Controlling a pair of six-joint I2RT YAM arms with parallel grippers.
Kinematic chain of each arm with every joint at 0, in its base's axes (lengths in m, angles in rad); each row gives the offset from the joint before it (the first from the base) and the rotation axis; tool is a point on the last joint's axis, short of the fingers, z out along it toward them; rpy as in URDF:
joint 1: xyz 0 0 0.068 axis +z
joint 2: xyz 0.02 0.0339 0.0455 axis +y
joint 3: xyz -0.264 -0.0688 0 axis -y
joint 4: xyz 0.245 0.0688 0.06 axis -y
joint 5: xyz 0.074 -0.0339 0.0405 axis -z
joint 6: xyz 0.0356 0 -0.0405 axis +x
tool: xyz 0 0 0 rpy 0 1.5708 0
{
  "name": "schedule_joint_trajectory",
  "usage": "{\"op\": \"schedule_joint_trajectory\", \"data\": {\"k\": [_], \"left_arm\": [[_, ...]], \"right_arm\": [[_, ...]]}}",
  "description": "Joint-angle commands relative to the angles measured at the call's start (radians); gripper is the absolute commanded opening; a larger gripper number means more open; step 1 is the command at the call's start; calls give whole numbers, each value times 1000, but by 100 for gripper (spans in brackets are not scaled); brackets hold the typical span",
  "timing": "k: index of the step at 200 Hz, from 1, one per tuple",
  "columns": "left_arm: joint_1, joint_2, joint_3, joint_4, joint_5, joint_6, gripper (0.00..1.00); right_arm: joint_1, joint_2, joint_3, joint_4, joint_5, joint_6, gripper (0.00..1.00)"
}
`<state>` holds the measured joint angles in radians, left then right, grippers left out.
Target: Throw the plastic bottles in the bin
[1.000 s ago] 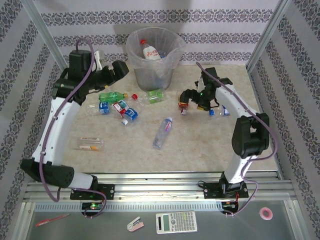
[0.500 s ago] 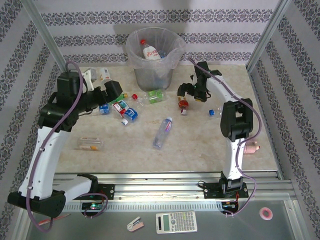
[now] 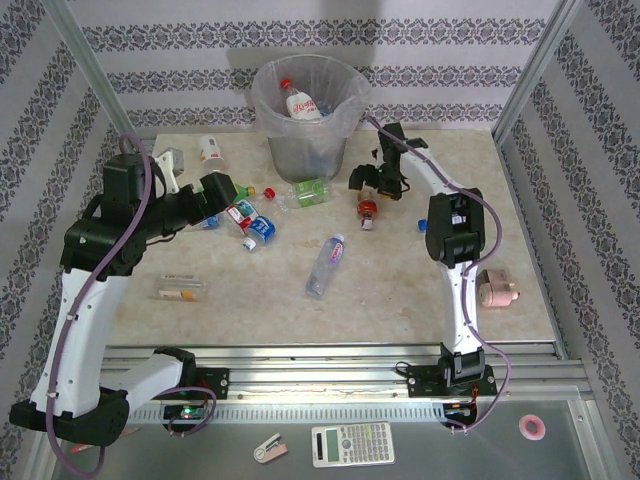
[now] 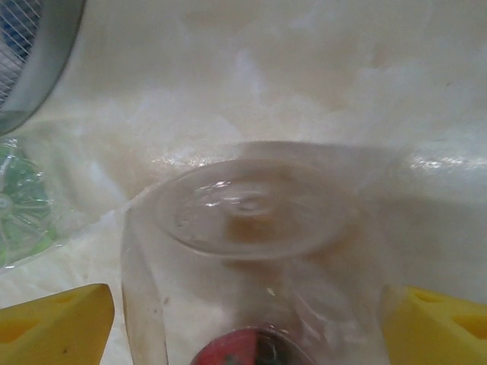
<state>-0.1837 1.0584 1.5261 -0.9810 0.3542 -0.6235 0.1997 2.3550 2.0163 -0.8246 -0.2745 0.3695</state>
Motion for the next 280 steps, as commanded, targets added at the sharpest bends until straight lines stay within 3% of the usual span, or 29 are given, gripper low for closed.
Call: {"op": "schedule_joint_trajectory", "data": {"k": [1,26,44,61,130,170,192,215,235,250,280], "left_arm": [[-11,-13,33,-31,-20,16,100],[-11,-10,33,-32,-39,15,100],[-10,-2,30,-26,-38,11,100],[-10,5,22,-11,-40,11,100],[-10,16,-70,151,-19,-34,100],[-11,50,-66,150,-31,-31,100],[-10,59,-70,145,-39,-29,100],[-11,66,-70,138,-42,-26,100],[-11,67,-83,142,-44,-30,100],[-10,64,-113,158,-38,-38,100],[-7,20,-235,235,-24,-76,100]], "right_arm": [[15,27,27,-27,20,28,84],[8,-6,-31,2,30,51,72],[-9,-72,-109,54,19,79,58],[-29,-137,-172,73,6,98,53],[-108,-454,-486,70,-60,135,53],[-143,-534,-583,-20,6,148,52],[-149,-533,-556,11,-78,183,51],[-132,-531,-393,128,-273,290,51],[-104,-460,-97,248,-405,457,54],[-77,-307,310,215,-429,523,67],[-66,134,1060,263,-521,839,90]]}}
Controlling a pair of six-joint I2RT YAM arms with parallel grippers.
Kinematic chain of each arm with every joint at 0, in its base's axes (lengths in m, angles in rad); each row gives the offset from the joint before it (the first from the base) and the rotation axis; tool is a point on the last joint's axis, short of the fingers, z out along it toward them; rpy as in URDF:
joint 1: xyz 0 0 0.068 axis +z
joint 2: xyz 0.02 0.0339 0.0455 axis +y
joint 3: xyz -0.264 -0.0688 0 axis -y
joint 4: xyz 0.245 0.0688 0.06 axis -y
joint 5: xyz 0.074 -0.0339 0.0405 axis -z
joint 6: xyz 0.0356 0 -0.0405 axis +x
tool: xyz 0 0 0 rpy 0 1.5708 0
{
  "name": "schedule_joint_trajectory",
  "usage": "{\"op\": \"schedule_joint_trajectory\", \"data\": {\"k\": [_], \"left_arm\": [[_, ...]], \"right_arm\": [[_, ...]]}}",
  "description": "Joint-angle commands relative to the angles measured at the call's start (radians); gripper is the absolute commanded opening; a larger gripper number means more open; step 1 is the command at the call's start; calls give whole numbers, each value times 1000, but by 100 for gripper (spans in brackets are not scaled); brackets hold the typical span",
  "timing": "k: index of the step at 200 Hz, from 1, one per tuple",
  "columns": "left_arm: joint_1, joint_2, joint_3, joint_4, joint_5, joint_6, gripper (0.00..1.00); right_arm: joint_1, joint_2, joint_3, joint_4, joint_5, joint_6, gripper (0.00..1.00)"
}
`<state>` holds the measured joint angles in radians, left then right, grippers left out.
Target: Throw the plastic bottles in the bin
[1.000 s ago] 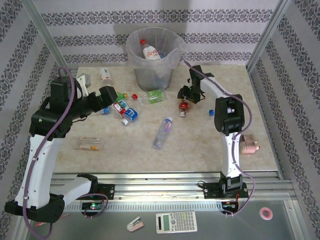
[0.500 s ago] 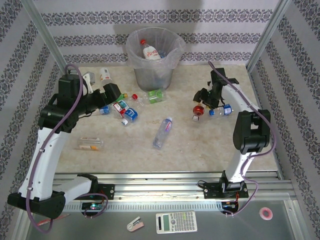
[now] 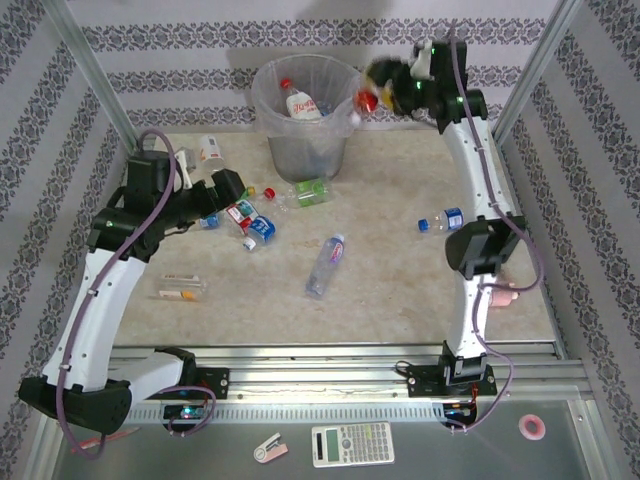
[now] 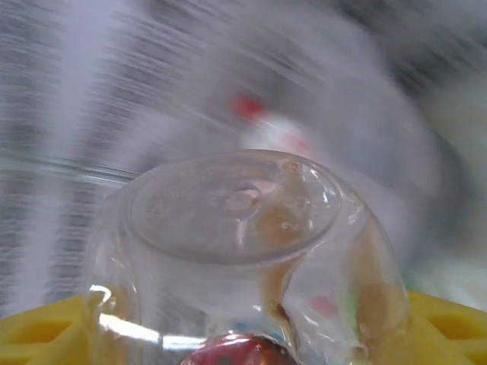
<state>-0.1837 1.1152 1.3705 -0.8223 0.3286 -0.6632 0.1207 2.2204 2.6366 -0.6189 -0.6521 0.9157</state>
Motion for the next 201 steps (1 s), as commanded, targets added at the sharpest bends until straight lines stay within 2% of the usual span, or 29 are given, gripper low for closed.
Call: {"op": "schedule_joint_trajectory", "data": {"k": [1,7,15,29,39,63,92,118,135,155,201], "left_arm": [[-8,-38,-83,77,1,-36,100],[-5,-47,-106,76,-10,-41,100],[-4,-58,-131,71,-20,-50,100],[-4,-70,-171,62,-33,-59,100],[-3,-75,-192,36,-67,-78,100],[-3,-73,-248,-15,-124,-134,100],[-4,-34,-283,-76,-152,-147,100],[-8,7,-289,-101,-175,-132,100],[-15,44,-287,-79,-151,-121,100],[-69,110,-256,-71,-155,-86,100],[-261,279,-156,-45,-129,-12,100]], "right_arm": [[14,279,455,59,-145,300,91],[14,325,515,72,-163,334,92],[18,331,499,83,-193,348,93],[24,289,457,-50,-183,210,98],[23,210,351,-75,-171,131,98],[-1,-15,-62,78,-144,96,98],[-19,-118,-147,-64,-158,-56,98],[-22,-228,-292,-116,-163,-171,98],[-20,-298,-396,-128,-161,-228,98],[-18,-367,-513,-149,-157,-281,98],[-24,-507,-815,-156,-123,-359,98]]}}
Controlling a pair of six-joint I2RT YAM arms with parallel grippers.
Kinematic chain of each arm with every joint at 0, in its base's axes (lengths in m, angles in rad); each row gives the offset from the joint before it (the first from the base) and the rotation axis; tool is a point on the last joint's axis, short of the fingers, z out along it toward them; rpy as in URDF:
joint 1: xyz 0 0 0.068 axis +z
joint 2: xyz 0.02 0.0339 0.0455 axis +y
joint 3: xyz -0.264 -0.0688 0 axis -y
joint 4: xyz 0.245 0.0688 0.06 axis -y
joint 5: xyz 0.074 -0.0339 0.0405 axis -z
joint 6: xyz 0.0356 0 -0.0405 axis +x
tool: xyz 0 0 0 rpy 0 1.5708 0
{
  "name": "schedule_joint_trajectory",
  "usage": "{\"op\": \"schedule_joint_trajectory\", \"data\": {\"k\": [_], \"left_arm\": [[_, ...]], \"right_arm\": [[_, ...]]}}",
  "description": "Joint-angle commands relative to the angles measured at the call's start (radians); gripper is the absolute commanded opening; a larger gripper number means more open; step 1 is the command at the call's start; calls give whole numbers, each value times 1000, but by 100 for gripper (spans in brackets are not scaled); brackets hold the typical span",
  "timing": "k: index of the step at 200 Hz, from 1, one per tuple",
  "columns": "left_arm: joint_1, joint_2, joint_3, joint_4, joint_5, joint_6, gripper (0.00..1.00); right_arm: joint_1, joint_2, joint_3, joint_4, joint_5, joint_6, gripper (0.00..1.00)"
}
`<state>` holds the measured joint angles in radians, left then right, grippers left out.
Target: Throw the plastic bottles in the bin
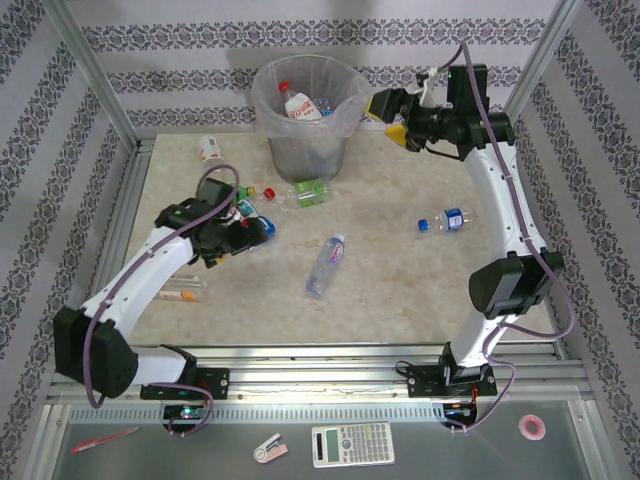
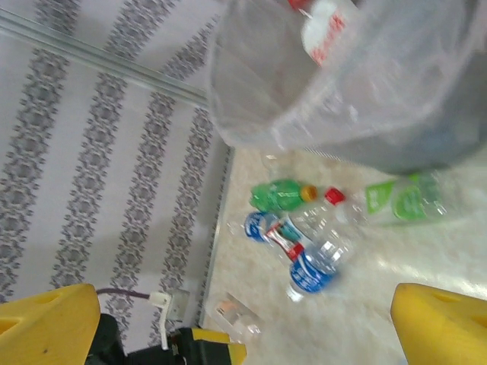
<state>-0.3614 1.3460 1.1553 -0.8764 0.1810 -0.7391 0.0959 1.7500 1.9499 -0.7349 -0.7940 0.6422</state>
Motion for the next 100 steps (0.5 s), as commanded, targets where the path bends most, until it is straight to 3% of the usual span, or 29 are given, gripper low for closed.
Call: {"op": "schedule_joint_trajectory", "data": {"k": [1,59,100], "left_arm": [[-90,51,61,10,19,65,100],[-249,232,123,112,117,133,100],[-324,393,250,61,73,189,97]], "right_arm": [[-1,-40,-134,-41,21,-87,98],[-36,-192,-416,-48,56,-133,98],[-69,-276,-524,-51,55,-139,98]]}}
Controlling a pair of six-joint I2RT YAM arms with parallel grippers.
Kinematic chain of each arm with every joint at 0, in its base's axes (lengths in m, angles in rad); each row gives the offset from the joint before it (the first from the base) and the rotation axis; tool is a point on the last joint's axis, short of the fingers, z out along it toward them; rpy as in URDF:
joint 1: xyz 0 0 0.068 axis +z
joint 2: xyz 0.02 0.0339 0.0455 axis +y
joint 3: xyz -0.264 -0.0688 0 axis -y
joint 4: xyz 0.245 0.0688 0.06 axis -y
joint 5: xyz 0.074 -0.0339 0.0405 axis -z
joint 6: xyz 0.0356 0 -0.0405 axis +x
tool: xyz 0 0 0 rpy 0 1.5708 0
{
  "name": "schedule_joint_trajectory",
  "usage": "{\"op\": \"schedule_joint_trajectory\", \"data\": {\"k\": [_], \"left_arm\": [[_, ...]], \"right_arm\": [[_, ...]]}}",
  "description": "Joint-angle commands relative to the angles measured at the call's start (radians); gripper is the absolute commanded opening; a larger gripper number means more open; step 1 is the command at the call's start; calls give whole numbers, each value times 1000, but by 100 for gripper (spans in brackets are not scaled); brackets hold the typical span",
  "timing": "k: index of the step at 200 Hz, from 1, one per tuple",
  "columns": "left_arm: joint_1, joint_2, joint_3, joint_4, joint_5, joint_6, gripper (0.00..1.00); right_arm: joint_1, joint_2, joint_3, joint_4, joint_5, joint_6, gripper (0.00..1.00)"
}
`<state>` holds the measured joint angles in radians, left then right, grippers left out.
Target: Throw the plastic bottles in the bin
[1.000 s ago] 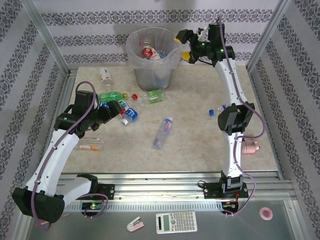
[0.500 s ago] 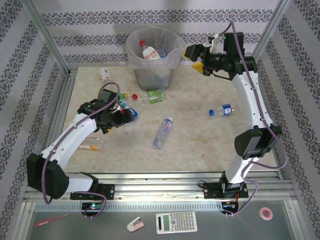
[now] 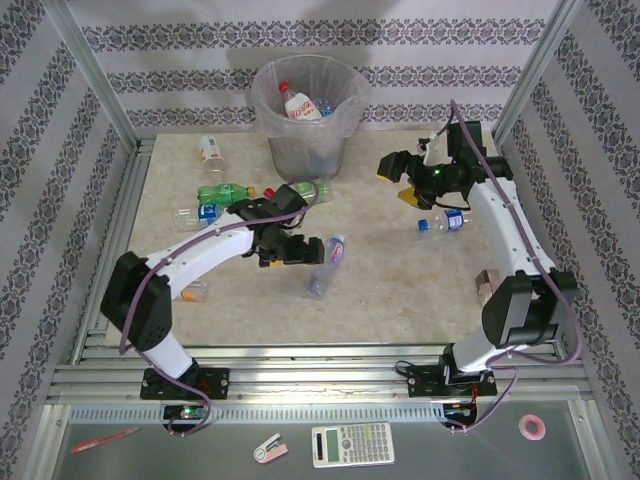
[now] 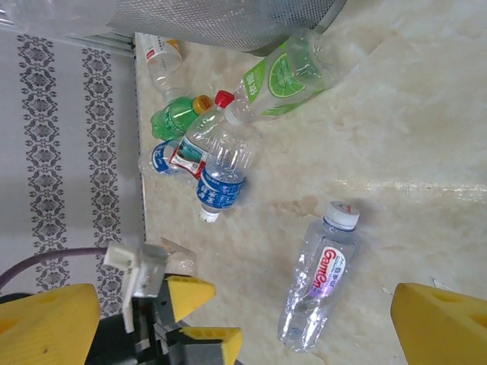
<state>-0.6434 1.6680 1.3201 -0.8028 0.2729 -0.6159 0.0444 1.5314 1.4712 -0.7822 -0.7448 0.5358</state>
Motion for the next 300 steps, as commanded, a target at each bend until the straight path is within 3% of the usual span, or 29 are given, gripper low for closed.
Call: {"op": "schedule_joint_trajectory", "data": {"k": [1,33,122,203,265,300], "left_arm": [[-44,74,89,-14,-20,67,97],[-86,191,198,-57,-57,94,94],[-119,374,326,-138,-162,111,72],[-121,472,362,-127,-174,116,67],[-81,398,282,-73,-143,76,50],[-16,246,137,92,-18,-38,45]], "right_arm": [[-20,-59,-46,-5,7,-33,98],[-37,-89,-69,-19,2,-43,98],[-61,-146,-94,-38,-14,-55,98],[-67,-163,-92,-46,-24,-58,98],[-75,-159,-91,-27,-48,-44,98],[-77,-150,-82,-24,-43,-43,98]]}}
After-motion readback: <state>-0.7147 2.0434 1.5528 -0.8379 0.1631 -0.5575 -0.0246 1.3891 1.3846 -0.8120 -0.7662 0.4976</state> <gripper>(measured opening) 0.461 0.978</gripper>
